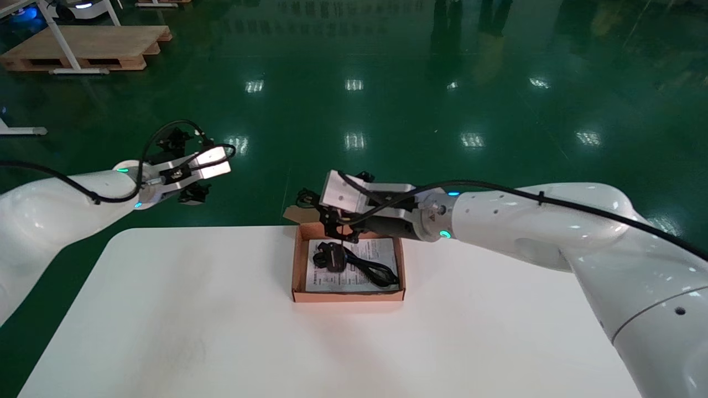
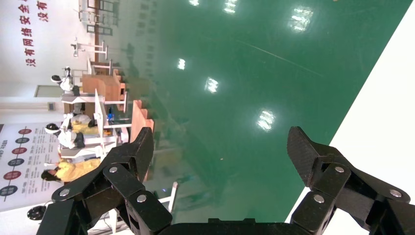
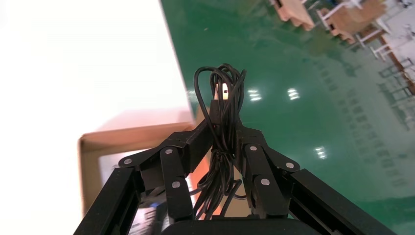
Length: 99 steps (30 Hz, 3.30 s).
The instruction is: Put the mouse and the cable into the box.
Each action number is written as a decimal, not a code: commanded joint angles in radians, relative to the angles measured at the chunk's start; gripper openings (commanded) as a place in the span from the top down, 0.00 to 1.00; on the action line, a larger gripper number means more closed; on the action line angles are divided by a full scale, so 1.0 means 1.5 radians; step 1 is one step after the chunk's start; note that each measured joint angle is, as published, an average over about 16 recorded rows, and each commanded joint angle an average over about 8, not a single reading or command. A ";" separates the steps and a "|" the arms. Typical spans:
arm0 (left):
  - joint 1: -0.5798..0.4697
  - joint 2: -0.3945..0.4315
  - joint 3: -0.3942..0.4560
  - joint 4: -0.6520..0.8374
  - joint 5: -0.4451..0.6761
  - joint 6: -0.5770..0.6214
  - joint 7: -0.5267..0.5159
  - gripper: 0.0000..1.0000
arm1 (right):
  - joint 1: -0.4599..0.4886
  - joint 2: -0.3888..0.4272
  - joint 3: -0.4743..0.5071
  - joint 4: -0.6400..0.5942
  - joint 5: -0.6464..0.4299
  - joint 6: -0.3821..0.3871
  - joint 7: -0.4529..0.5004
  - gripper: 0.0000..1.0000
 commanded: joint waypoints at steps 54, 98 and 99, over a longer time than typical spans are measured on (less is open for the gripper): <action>0.091 -0.093 -0.098 -0.154 -0.132 0.164 -0.047 0.00 | -0.103 0.103 -0.093 0.124 0.159 0.012 0.102 0.00; 0.423 -0.434 -0.463 -0.719 -0.618 0.768 -0.217 0.00 | -0.374 0.474 0.249 0.506 0.486 -0.426 0.318 0.00; 0.430 -0.441 -0.470 -0.731 -0.627 0.780 -0.220 0.00 | -0.379 0.482 0.256 0.514 0.493 -0.435 0.322 0.00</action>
